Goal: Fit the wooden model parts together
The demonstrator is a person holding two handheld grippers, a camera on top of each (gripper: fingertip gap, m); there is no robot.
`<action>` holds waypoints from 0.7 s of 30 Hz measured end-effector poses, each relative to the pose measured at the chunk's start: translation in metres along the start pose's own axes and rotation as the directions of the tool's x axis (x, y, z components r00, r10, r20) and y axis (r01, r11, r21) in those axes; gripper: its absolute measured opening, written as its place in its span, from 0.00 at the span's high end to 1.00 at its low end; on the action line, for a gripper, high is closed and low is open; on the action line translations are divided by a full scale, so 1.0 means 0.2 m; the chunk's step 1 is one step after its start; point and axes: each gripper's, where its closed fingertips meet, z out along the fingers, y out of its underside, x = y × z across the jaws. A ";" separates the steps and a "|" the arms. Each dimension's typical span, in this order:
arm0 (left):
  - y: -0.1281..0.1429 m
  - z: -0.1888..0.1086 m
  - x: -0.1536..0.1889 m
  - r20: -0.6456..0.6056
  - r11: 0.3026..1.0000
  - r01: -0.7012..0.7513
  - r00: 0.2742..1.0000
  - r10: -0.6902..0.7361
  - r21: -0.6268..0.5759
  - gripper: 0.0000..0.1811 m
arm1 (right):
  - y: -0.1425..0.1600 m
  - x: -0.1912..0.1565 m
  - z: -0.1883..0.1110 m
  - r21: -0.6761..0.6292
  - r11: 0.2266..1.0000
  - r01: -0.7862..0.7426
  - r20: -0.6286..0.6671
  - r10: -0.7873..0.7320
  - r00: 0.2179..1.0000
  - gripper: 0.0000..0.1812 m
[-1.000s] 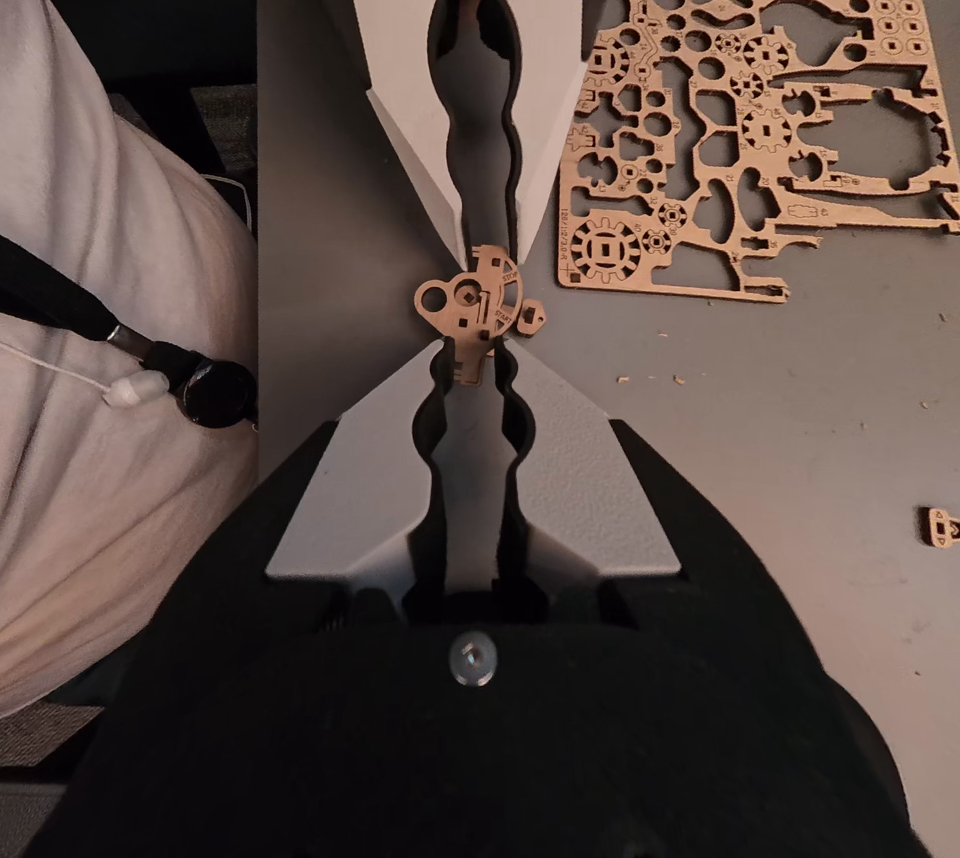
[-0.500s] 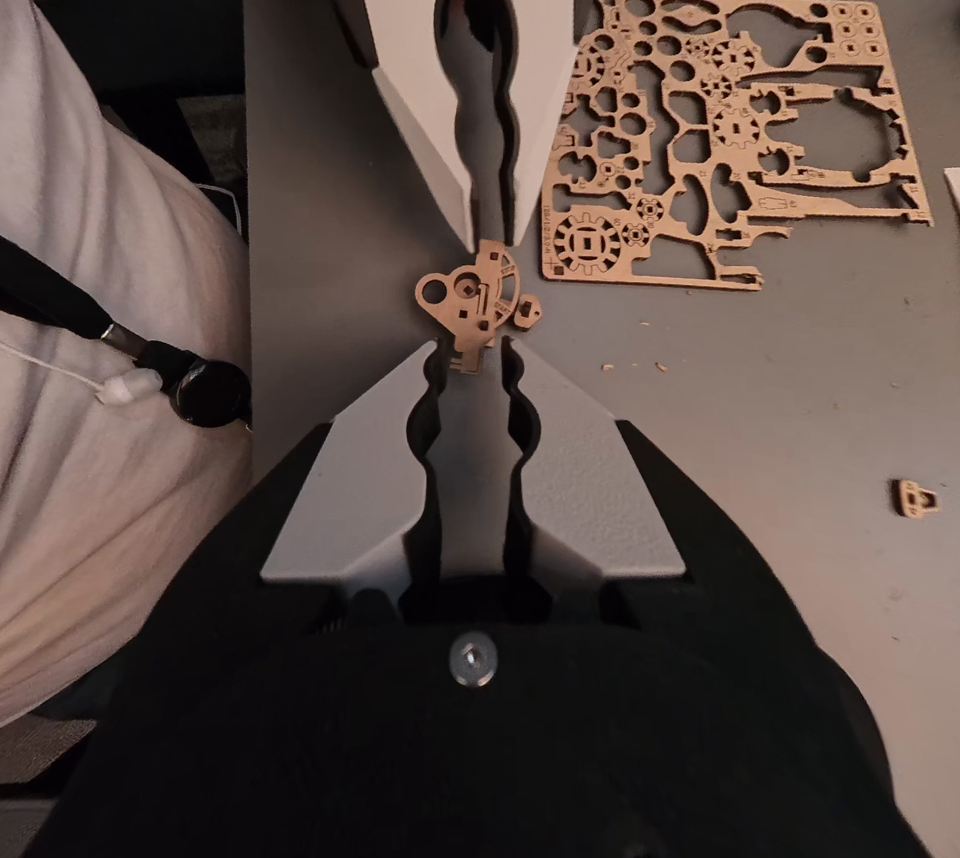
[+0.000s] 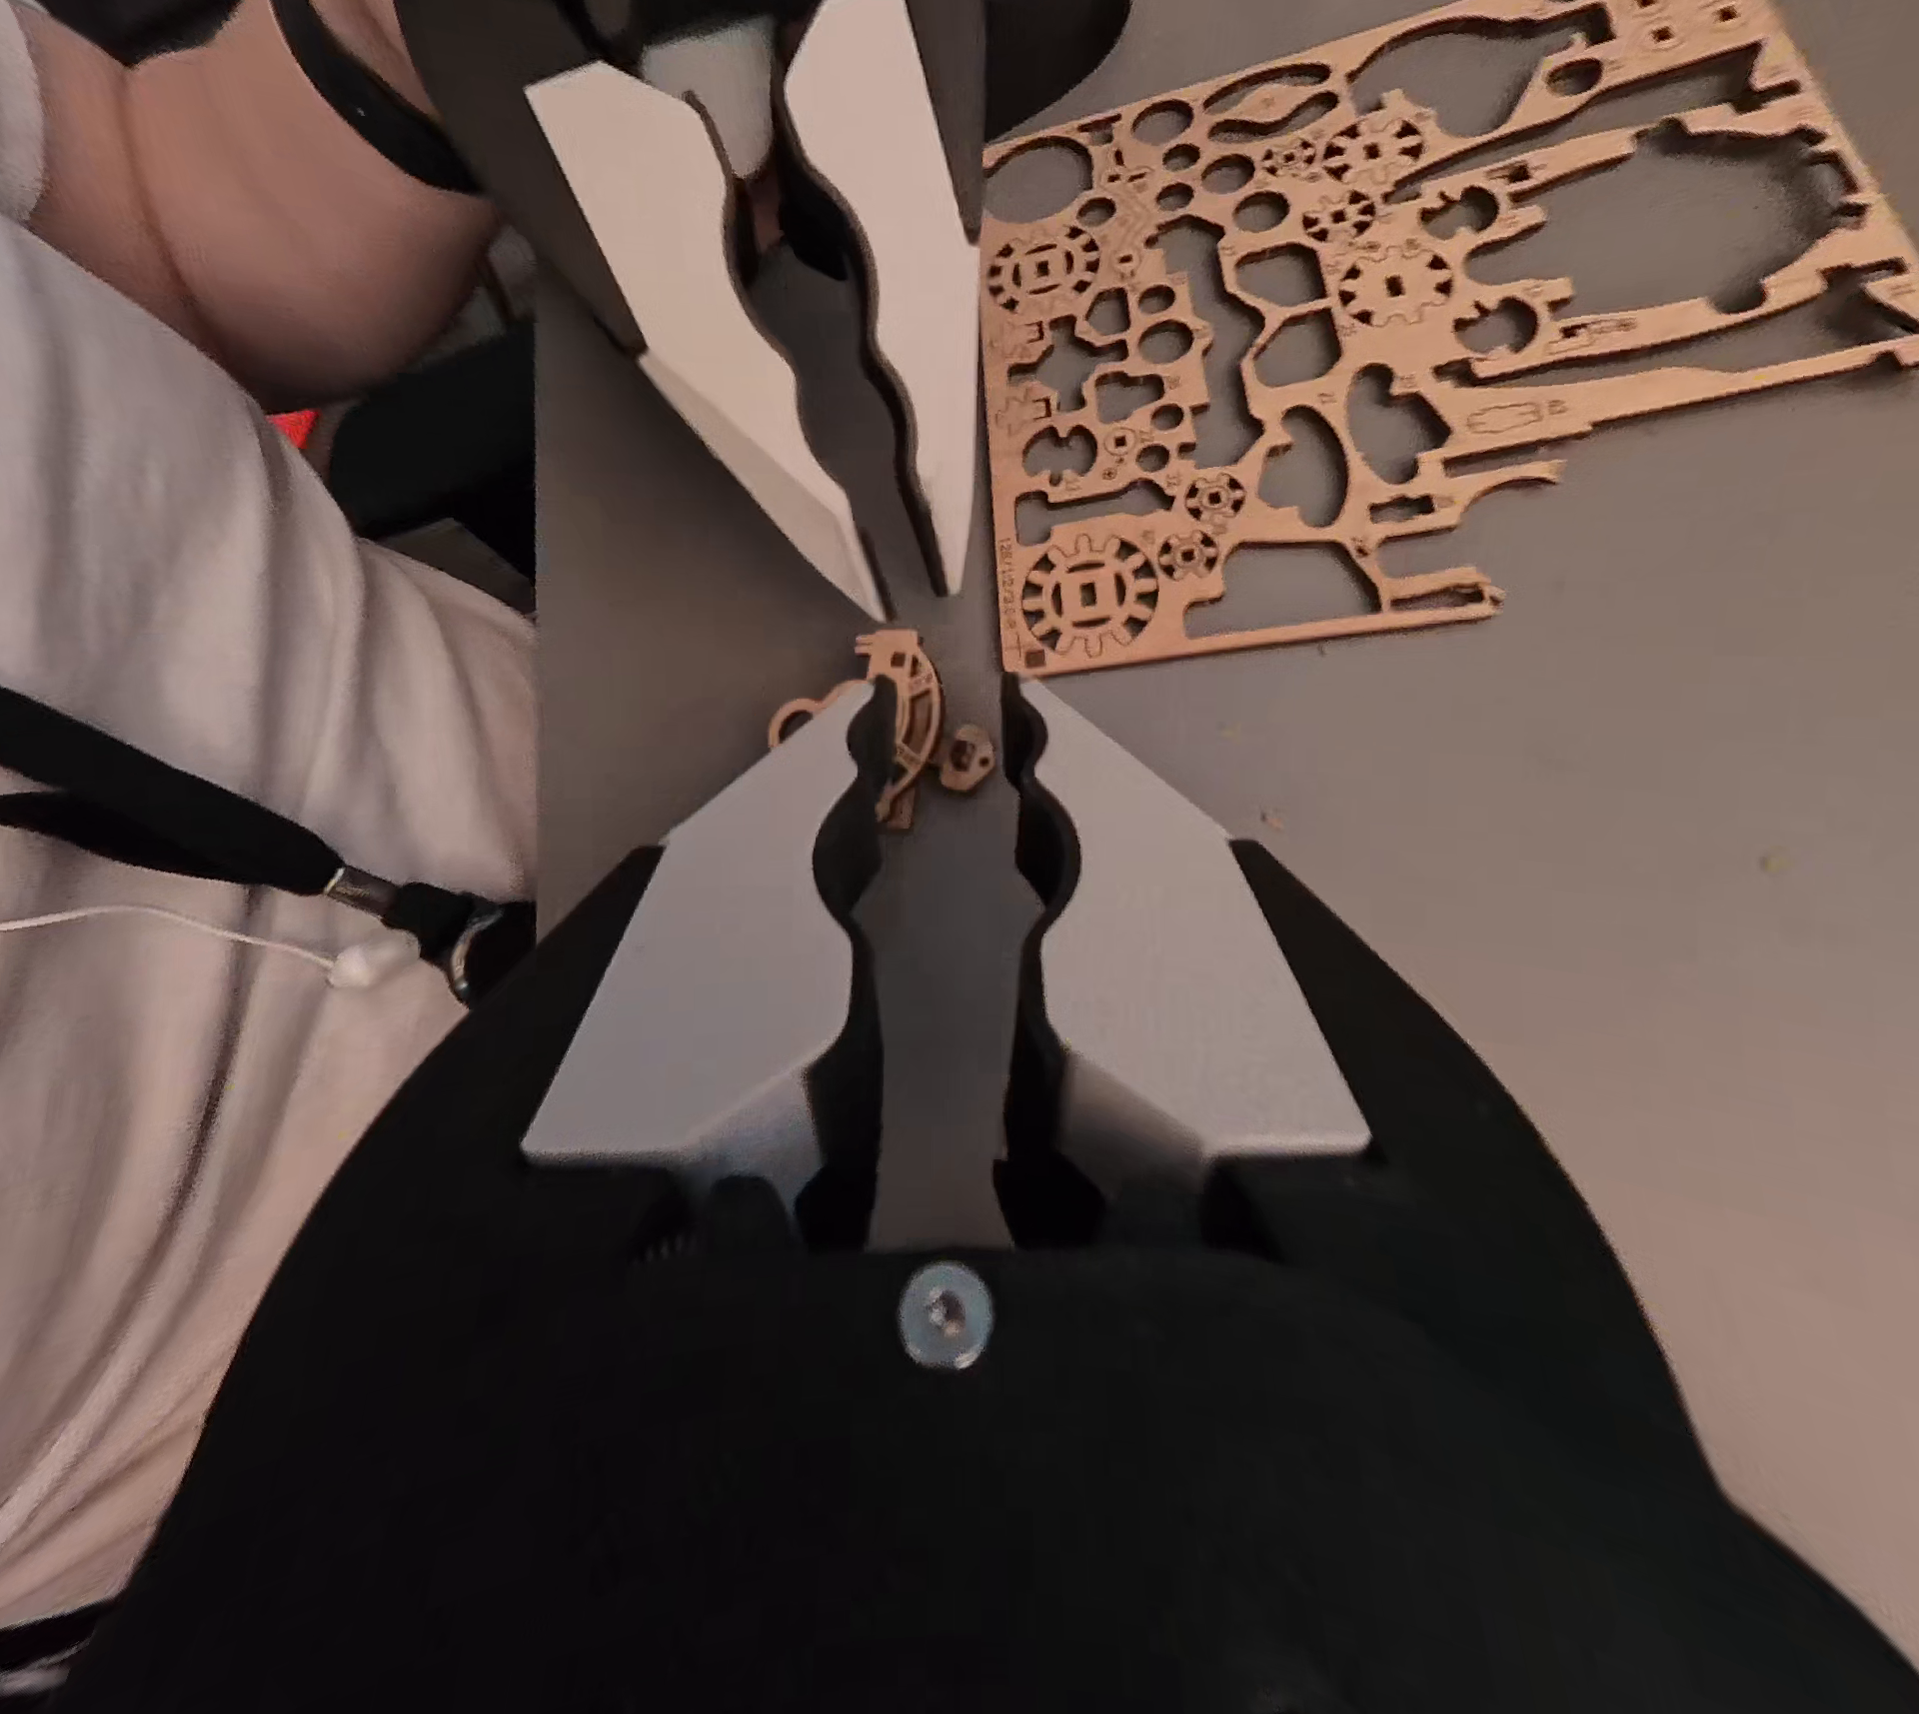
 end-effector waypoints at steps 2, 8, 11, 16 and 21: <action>0.00 0.01 -0.01 -0.008 1.000 0.029 1.000 -0.029 -0.001 0.96 | -0.01 0.00 0.02 -0.011 1.000 0.021 0.018 -0.020 1.000 0.90; -0.01 0.01 0.01 -0.082 0.991 0.134 0.988 -0.132 0.017 0.96 | 0.02 0.02 0.07 -0.095 0.993 0.072 0.025 -0.070 0.997 0.92; -0.01 0.02 0.02 -0.107 0.988 0.156 0.982 -0.154 0.015 0.97 | 0.02 0.01 0.08 -0.103 0.992 0.073 0.029 -0.071 0.997 0.92; 0.00 0.03 0.03 -0.106 0.989 0.149 0.984 -0.145 0.026 0.99 | 0.02 0.01 0.08 -0.105 0.991 0.084 0.027 -0.082 0.996 0.93; 0.00 0.03 0.04 -0.104 0.989 0.145 0.984 -0.142 0.025 0.99 | 0.00 -0.03 0.07 -0.066 0.992 0.103 0.029 -0.102 0.994 0.92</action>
